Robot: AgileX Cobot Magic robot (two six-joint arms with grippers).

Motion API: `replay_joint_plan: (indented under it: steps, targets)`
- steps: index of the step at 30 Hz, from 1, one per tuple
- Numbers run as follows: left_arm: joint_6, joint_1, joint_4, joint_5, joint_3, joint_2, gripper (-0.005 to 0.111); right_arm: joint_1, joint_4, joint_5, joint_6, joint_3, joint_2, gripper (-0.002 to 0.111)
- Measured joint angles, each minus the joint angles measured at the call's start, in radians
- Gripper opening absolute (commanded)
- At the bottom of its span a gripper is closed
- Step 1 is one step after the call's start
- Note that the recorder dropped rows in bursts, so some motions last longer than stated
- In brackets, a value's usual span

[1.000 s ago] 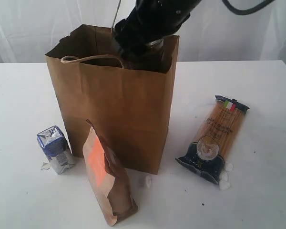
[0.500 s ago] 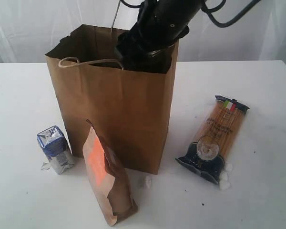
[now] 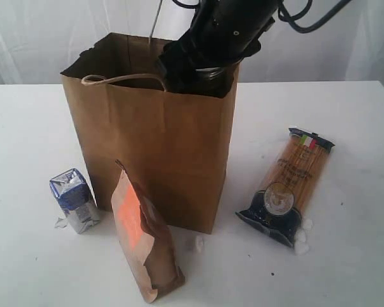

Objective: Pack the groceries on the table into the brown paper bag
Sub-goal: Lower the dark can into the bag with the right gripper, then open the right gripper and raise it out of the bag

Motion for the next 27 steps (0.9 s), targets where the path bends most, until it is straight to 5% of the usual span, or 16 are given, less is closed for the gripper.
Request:
replay_joint_plan:
  steps: [27]
  targets:
    - [0.0,0.0,0.0,0.0,0.0,0.0,0.001,-0.007,-0.034,0.018,0.0,0.002,-0.063,0.079]
